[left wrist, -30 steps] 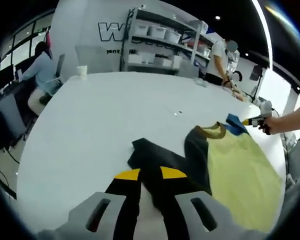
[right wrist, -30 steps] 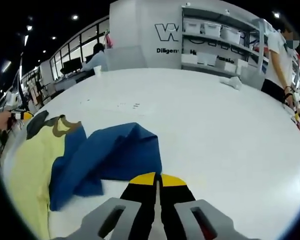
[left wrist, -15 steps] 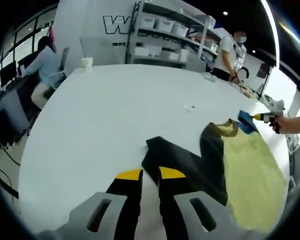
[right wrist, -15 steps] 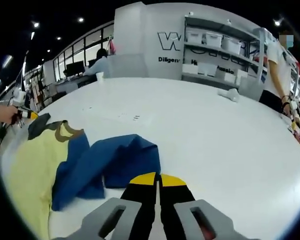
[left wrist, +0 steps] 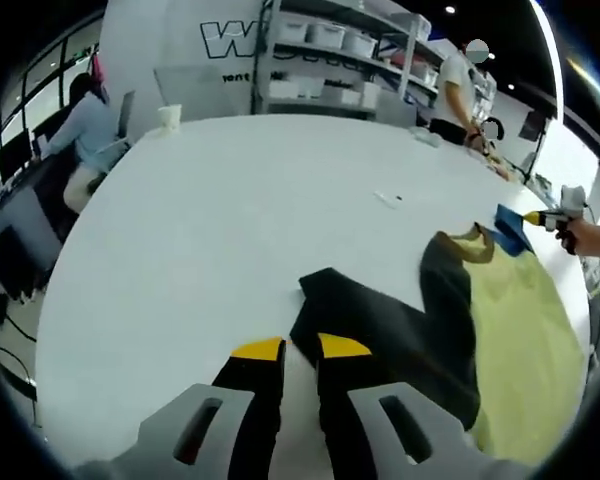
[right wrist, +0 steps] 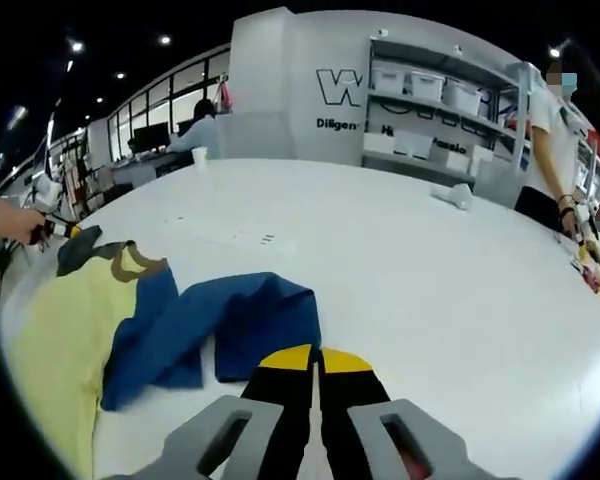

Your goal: Fold the garment on the visible template until the final outline fits inside the template.

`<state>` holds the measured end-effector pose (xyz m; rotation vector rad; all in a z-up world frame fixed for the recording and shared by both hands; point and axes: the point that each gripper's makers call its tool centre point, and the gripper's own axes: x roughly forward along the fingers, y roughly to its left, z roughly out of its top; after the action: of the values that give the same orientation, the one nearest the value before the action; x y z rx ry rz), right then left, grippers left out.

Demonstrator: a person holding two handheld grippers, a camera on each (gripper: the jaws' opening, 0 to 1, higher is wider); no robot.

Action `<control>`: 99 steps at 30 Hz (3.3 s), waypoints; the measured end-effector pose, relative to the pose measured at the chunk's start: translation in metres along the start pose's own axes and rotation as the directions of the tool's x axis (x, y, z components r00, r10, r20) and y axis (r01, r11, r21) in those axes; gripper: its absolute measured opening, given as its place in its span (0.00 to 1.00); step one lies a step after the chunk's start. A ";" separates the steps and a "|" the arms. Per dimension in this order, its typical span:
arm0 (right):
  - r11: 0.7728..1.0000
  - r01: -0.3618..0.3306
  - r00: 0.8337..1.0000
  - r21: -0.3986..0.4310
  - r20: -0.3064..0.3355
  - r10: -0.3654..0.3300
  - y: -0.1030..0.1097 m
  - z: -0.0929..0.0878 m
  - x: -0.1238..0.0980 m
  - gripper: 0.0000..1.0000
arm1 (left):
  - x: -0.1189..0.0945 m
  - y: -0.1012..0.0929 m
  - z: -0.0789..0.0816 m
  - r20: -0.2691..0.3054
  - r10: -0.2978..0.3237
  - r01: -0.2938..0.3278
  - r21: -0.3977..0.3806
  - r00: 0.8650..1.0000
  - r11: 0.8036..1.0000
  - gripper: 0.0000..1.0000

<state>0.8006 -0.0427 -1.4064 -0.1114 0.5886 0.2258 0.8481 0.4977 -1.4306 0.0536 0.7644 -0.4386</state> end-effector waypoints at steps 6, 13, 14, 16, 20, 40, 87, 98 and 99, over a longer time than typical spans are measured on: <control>1.000 -0.002 1.000 0.001 0.002 0.002 -0.001 0.001 -0.002 0.00 | 0.006 -0.004 0.005 0.005 -0.015 0.015 0.000 1.000 1.000 0.08; 1.000 0.004 1.000 -0.002 0.001 -0.003 -0.002 0.001 -0.003 0.00 | 0.005 -0.008 0.001 -0.014 -0.029 0.029 0.021 0.999 0.999 0.01; 1.000 0.004 1.000 -0.002 0.002 -0.004 -0.003 0.002 -0.004 0.00 | 0.002 -0.006 0.001 -0.010 -0.026 0.026 0.024 1.000 0.999 0.01; 1.000 0.003 1.000 -0.003 0.004 -0.003 -0.003 0.003 -0.004 0.00 | -0.002 -0.004 0.002 -0.005 -0.021 0.021 0.015 1.000 1.000 0.01; 1.000 0.007 1.000 -0.004 0.006 -0.007 -0.004 0.004 -0.005 0.00 | -0.012 0.002 0.008 0.021 -0.005 0.005 0.010 1.000 1.000 0.01; 0.999 0.050 0.999 0.000 0.002 -0.050 -0.026 0.001 -0.026 0.00 | -0.068 0.061 -0.005 0.063 0.136 -0.135 -0.023 0.989 0.991 0.01; 0.998 0.057 0.998 0.011 -0.007 -0.057 -0.027 -0.007 -0.031 0.00 | -0.097 0.012 -0.088 -0.035 0.165 -0.169 -0.208 0.986 0.963 0.20; 0.998 0.060 0.998 0.011 -0.008 -0.060 -0.029 -0.007 -0.031 0.00 | -0.095 0.019 -0.084 -0.030 0.196 -0.198 -0.188 0.980 0.962 0.06; 0.998 0.061 0.998 0.012 -0.008 -0.061 -0.029 -0.008 -0.031 0.00 | -0.097 0.021 -0.084 -0.028 0.203 -0.205 -0.166 0.979 0.965 0.05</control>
<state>0.7784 -0.0781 -1.3940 -0.1180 0.5930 0.1625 0.7399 0.5694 -1.4275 -0.0230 0.7952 -0.1768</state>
